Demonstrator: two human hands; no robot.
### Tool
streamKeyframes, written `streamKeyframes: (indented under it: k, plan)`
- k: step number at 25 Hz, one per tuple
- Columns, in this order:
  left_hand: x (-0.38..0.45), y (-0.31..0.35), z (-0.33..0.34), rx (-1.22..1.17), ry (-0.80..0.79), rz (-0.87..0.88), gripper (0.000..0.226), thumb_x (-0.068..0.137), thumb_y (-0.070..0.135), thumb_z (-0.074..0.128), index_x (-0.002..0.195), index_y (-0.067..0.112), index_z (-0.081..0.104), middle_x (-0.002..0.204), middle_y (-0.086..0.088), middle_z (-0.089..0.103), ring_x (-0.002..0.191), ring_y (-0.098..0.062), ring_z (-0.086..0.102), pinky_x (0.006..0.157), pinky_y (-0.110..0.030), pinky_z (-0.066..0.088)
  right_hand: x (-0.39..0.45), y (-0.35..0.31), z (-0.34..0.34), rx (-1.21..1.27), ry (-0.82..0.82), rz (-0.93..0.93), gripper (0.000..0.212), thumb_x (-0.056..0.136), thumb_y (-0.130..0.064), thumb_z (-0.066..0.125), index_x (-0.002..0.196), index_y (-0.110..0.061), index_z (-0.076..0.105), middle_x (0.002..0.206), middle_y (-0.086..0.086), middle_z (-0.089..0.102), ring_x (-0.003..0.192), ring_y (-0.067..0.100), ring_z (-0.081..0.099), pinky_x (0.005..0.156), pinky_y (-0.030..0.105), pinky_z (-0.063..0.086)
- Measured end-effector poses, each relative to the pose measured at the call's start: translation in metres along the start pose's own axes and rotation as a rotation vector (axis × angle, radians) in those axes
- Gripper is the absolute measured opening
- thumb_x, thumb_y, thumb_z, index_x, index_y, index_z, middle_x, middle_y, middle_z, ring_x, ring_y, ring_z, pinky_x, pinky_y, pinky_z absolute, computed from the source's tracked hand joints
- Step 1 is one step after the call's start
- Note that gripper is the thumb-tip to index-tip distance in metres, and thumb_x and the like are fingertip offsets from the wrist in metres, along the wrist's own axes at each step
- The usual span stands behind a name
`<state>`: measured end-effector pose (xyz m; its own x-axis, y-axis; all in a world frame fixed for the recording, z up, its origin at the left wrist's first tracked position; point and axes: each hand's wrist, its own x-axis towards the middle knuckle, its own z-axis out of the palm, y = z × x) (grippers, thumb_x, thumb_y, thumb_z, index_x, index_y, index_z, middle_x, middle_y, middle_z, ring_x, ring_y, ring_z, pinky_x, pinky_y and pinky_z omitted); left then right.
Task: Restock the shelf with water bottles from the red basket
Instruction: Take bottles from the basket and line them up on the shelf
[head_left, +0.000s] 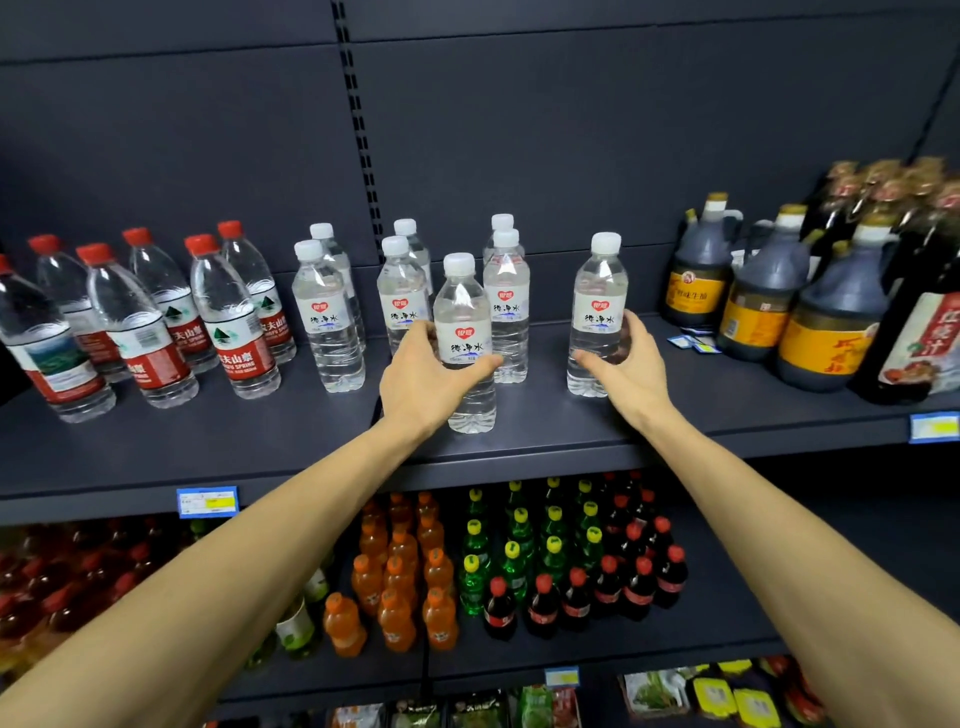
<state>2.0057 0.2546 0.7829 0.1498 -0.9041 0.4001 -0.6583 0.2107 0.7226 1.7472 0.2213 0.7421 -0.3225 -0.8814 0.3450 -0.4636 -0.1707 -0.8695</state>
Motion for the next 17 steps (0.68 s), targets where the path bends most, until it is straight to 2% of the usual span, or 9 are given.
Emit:
streamKeyframes:
  k: [2, 4, 9, 14, 17]
  plan:
    - [0.002, -0.002, 0.002, 0.004, -0.014, -0.005, 0.075, 0.059, 0.079, 0.077, 0.113, 0.035, 0.052, 0.109, 0.021, 0.069, 0.102, -0.006, 0.066, 0.091, -0.038, 0.053, 0.002, 0.002, 0.009, -0.016, 0.040, -0.001, 0.070, 0.071, -0.050, 0.084, 0.131, -0.027, 0.056, 0.124, -0.005, 0.066, 0.113, 0.017, 0.064, 0.096, 0.035, 0.050]
    - [0.004, -0.003, 0.003, 0.016, -0.045, -0.004, 0.074, 0.062, 0.078, 0.077, 0.115, 0.034, 0.049, 0.110, 0.021, 0.068, 0.104, -0.009, 0.067, 0.092, -0.039, 0.053, 0.008, 0.000, 0.017, -0.008, 0.044, -0.004, 0.063, 0.077, -0.041, 0.084, 0.131, -0.023, 0.056, 0.123, -0.004, 0.068, 0.114, 0.018, 0.064, 0.093, 0.032, 0.049]
    - [0.011, -0.005, 0.003, 0.077, -0.100, 0.025, 0.074, 0.068, 0.075, 0.075, 0.117, 0.029, 0.046, 0.113, 0.013, 0.070, 0.106, -0.017, 0.068, 0.090, -0.042, 0.053, 0.040, -0.002, 0.034, -0.024, -0.019, 0.043, 0.066, 0.084, -0.035, 0.081, 0.137, -0.014, 0.049, 0.128, 0.003, 0.067, 0.119, 0.025, 0.062, 0.095, 0.032, 0.047]
    - [0.017, -0.010, 0.002, 0.067, -0.112, 0.030, 0.073, 0.069, 0.072, 0.077, 0.121, 0.031, 0.045, 0.114, 0.015, 0.071, 0.106, -0.015, 0.068, 0.092, -0.040, 0.054, 0.071, 0.001, 0.044, -0.088, -0.018, 0.090, 0.066, 0.083, -0.039, 0.081, 0.137, -0.016, 0.050, 0.132, 0.010, 0.060, 0.124, 0.030, 0.056, 0.098, 0.036, 0.043]
    - [0.019, -0.012, 0.002, 0.055, -0.103, 0.031, 0.079, 0.070, 0.072, 0.078, 0.130, 0.031, 0.044, 0.118, 0.016, 0.070, 0.109, -0.014, 0.067, 0.093, -0.038, 0.053, 0.082, 0.004, 0.049, -0.109, -0.019, 0.094, 0.065, 0.082, -0.039, 0.082, 0.134, -0.015, 0.051, 0.132, 0.009, 0.060, 0.123, 0.031, 0.057, 0.098, 0.038, 0.045]
